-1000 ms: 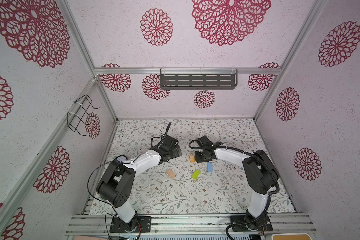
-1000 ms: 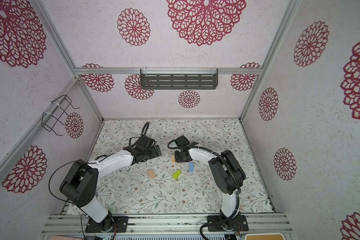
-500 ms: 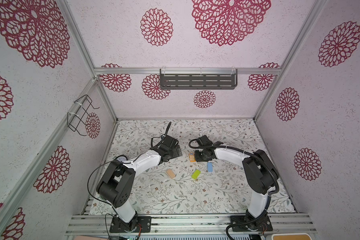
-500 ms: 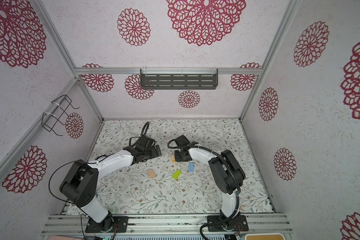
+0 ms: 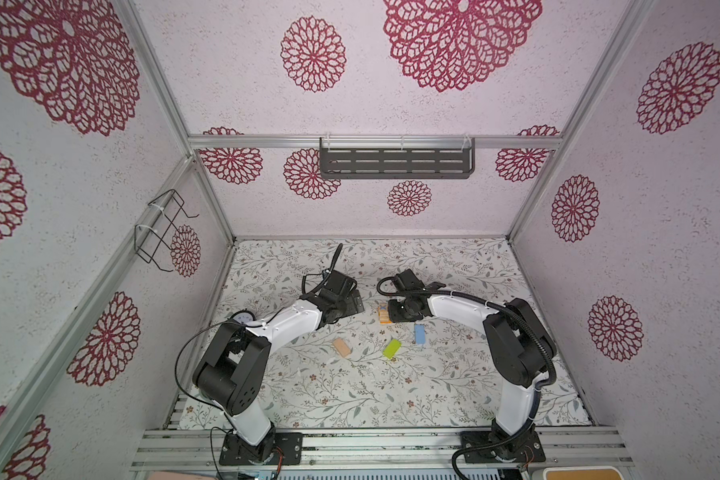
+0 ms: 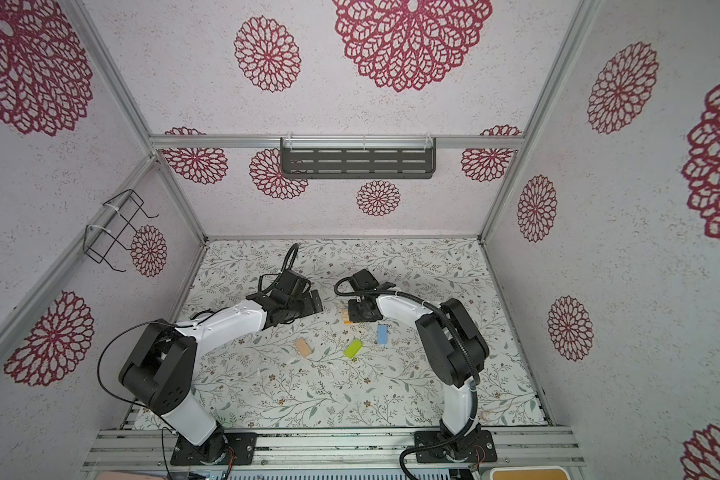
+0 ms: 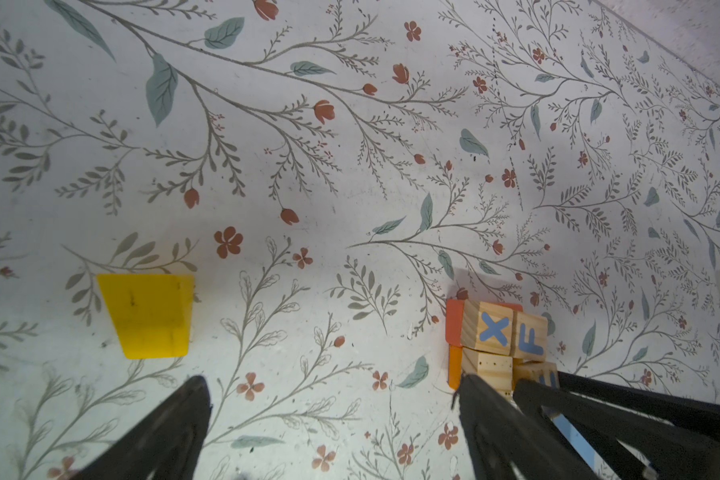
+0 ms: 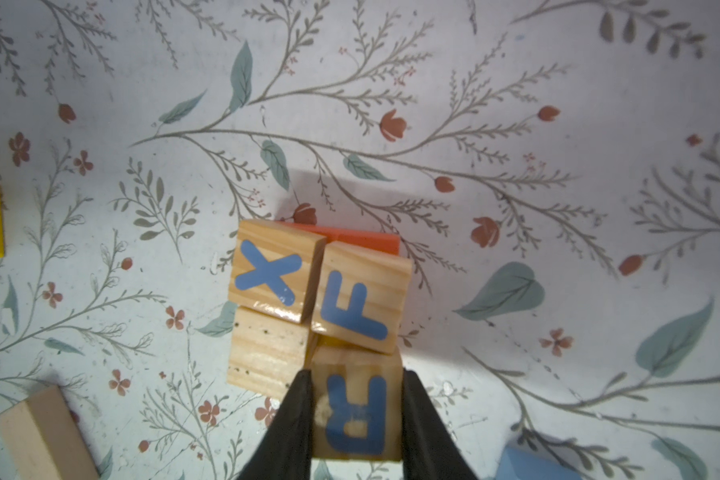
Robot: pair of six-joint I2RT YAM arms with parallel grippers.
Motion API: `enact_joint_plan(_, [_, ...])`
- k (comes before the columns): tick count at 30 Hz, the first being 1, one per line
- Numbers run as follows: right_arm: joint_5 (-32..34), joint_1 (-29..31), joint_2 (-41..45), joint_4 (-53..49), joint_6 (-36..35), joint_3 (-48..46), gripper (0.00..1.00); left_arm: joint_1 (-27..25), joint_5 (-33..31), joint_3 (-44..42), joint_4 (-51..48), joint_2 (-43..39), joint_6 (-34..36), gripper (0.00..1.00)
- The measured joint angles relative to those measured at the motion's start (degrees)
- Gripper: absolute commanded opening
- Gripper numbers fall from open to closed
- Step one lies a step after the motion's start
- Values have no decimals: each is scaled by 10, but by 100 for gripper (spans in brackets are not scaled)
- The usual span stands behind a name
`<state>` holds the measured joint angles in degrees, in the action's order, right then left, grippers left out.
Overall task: Build the wood block tower
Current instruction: 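Lower the R cube under the F cube and open the right gripper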
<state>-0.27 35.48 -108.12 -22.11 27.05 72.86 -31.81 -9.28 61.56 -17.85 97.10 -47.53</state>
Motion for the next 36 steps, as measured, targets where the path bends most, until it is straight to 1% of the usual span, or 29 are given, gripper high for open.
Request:
enact_joint_plan(9, [0, 0, 0, 0, 0, 0, 26, 0, 0, 0, 0, 0, 2, 95])
enact_joint_plan(16, [0, 0, 0, 2, 1, 4, 34, 0, 0, 0, 0, 0, 4, 95])
enact_joint_plan(21, [0, 0, 0, 4, 1, 4, 35, 0, 0, 0, 0, 0, 4, 95])
enact_joint_plan(26, [0, 0, 0, 4, 2, 4, 40, 0, 0, 0, 0, 0, 4, 94])
enact_joint_plan(36, [0, 0, 0, 4, 2, 4, 42, -2, 0, -1, 0, 0, 4, 93])
